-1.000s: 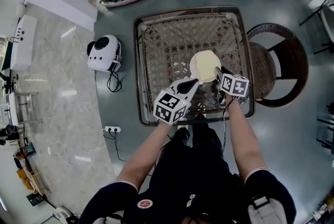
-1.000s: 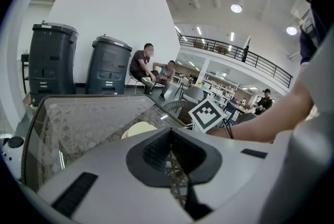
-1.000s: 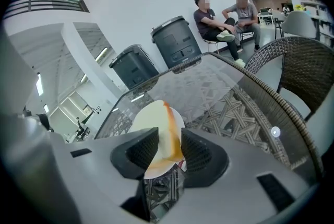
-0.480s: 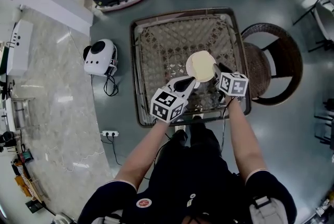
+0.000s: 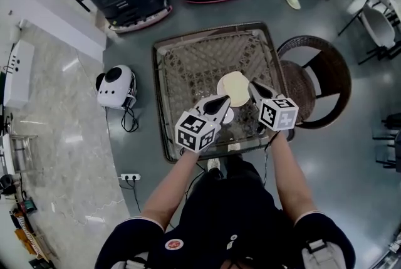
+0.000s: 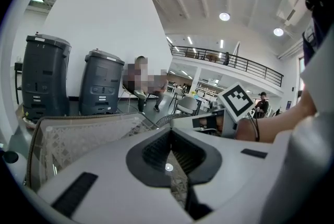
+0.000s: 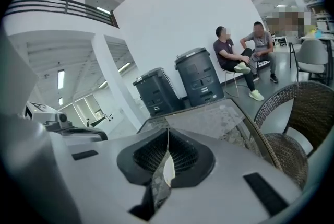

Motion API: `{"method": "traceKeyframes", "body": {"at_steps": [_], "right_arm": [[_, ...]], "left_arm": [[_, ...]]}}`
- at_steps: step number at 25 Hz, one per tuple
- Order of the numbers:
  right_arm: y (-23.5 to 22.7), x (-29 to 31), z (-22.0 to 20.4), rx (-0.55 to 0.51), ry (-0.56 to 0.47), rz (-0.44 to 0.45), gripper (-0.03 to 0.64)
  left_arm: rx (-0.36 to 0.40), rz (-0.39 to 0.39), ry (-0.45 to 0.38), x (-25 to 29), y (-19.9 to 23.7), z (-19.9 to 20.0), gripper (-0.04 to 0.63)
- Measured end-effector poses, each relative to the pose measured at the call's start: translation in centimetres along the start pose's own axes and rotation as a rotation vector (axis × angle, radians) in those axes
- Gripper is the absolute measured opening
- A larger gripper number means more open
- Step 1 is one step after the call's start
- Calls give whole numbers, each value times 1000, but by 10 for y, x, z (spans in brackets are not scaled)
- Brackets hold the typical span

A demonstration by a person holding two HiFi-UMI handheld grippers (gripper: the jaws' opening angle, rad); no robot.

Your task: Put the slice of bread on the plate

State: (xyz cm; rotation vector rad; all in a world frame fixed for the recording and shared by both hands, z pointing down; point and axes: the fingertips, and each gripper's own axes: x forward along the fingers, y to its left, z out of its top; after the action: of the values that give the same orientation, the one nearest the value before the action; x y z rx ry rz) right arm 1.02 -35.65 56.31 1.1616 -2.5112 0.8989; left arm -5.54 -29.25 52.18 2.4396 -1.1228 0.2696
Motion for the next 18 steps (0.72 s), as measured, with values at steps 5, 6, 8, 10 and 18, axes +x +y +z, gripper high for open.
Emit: {"method": "traceKeyframes", "body": {"at_steps": [5, 6, 8, 10, 18], "right_arm": [[33, -20, 24, -24, -65, 44, 8], [38, -23, 28, -30, -78, 52, 8], [48, -28, 37, -41, -106, 70, 8], [58, -35, 46, -56, -133, 86, 8], [98, -63, 82, -123, -237, 128, 8]], "left_arm": [[7, -13, -60, -11, -8, 26, 6], [11, -17, -72, -12, -9, 31, 6], [20, -28, -94, -15, -11, 42, 6], [28, -39, -113, -18, -15, 51, 8], [69, -69, -155, -35, -30, 80, 6]]}}
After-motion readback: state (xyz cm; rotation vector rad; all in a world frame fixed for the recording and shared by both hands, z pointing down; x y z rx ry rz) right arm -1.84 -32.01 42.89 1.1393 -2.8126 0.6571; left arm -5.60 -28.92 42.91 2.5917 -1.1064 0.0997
